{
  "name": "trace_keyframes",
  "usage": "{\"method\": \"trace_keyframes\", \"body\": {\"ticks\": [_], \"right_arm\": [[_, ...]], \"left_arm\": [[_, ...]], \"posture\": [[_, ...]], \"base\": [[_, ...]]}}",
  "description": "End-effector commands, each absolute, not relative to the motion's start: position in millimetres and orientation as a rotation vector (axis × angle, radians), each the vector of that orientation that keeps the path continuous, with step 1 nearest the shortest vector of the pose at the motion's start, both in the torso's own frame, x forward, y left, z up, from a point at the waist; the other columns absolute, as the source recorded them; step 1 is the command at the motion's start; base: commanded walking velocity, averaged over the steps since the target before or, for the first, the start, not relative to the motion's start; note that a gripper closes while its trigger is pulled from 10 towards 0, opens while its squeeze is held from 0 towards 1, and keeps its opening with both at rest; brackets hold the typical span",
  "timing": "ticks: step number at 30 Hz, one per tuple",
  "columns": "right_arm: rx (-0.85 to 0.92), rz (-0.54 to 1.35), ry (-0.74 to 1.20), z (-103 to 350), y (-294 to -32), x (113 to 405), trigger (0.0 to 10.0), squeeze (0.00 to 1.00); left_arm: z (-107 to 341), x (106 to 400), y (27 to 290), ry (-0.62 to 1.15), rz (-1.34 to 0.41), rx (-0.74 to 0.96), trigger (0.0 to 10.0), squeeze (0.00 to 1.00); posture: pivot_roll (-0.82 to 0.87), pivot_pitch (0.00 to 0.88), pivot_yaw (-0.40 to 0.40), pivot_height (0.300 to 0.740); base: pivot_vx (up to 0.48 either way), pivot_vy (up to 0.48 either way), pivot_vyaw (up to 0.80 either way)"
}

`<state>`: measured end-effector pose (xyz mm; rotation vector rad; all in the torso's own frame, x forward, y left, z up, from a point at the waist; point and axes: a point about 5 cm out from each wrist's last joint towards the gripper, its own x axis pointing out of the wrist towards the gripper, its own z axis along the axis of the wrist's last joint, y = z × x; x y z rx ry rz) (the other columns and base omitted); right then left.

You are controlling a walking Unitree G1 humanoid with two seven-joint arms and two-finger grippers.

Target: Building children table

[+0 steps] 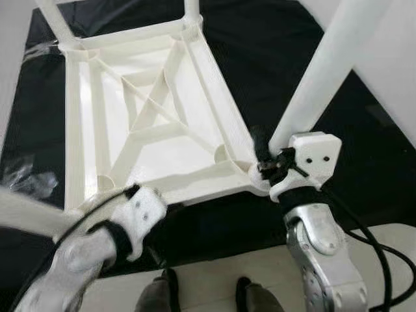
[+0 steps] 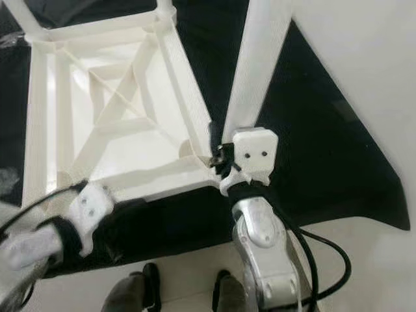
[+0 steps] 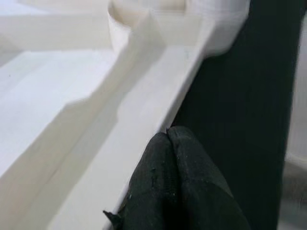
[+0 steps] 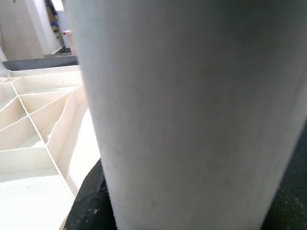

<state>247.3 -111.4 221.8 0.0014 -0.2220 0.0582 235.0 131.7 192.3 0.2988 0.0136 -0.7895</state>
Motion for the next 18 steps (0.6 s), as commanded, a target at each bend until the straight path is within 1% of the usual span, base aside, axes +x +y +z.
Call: {"method": "trace_keyframes", "body": {"ticks": [1,3,4,5,6,7,8,9,10,11,12,13,14,16,17,18], "right_arm": [[0.022,0.103,0.128,161,-101,249,10.0,0.0],[0.02,0.106,0.122,161,-99,250,10.0,0.0],[0.02,0.106,0.122,161,-99,250,10.0,0.0],[0.02,0.109,0.118,162,-98,251,10.0,0.0],[0.022,0.11,0.116,161,-97,252,10.0,0.0],[0.022,0.11,0.116,161,-97,252,10.0,0.0],[0.023,0.111,0.115,161,-96,252,10.0,0.0],[0.023,0.111,0.115,161,-96,252,10.0,0.0],[0.026,0.111,0.113,161,-95,253,10.0,0.0],[0.028,0.112,0.112,161,-94,254,10.0,0.0],[0.028,0.112,0.112,161,-94,254,10.0,0.0],[0.032,0.115,0.109,161,-92,255,10.0,0.0],[0.032,0.115,0.109,161,-92,255,10.0,0.0],[0.033,0.122,0.104,162,-90,256,10.0,0.0],[0.033,0.122,0.104,162,-90,256,10.0,0.0],[0.034,0.128,0.102,162,-88,256,10.0,0.0]], "left_arm": [[222,241,138,-0.132,-0.724,0.29,10.0,0.0],[237,248,132,-0.175,-0.776,0.228,10.0,0.0],[237,248,132,-0.175,-0.776,0.228,10.0,0.0],[248,252,128,-0.202,-0.832,0.181,10.0,0.0],[260,255,124,-0.224,-0.913,0.126,10.0,0.29],[260,255,124,-0.224,-0.913,0.126,10.0,0.29],[268,257,121,-0.239,-0.97,0.09,10.0,0.29],[268,257,121,-0.239,-0.97,0.09,10.0,0.29],[276,259,117,-0.246,-1.041,0.073,10.0,1.0],[285,262,112,-0.255,-1.127,0.06,10.0,1.0],[285,262,112,-0.255,-1.127,0.06,10.0,1.0],[302,267,103,-0.264,-1.267,0.023,10.0,1.0],[302,267,103,-0.264,-1.267,0.023,10.0,1.0],[318,272,95,-0.283,-1.37,-0.009,10.0,1.0],[318,272,95,-0.283,-1.37,-0.009,10.0,1.0],[326,275,91,-0.294,-1.411,-0.016,10.0,1.0]], "posture": [[0.05,0.297,0.009,0.74],[0.05,0.29,0.012,0.74],[0.05,0.29,0.012,0.74],[0.05,0.287,0.017,0.74],[0.05,0.282,0.02,0.74],[0.05,0.282,0.02,0.74],[0.05,0.282,0.02,0.74],[0.05,0.282,0.02,0.74],[0.05,0.279,0.024,0.74],[0.05,0.274,0.029,0.74],[0.05,0.274,0.029,0.74],[0.05,0.272,0.031,0.74],[0.05,0.272,0.031,0.74],[0.05,0.268,0.033,0.74],[0.05,0.268,0.033,0.74],[0.05,0.264,0.035,0.74]], "base": [[0.0,0.0,0.0],[0.0,0.0,0.0],[0.0,0.0,0.0],[0.0,0.0,0.0],[0.0,0.0,0.0],[0.0,0.0,0.0],[0.0,0.0,0.0],[0.0,0.0,0.0],[0.0,0.0,0.0],[0.0,0.0,0.0],[0.0,0.0,0.0],[0.0,0.0,0.0],[0.0,0.0,0.0],[0.0,0.0,0.0],[0.0,0.0,0.0],[0.0,0.0,0.0]]}}
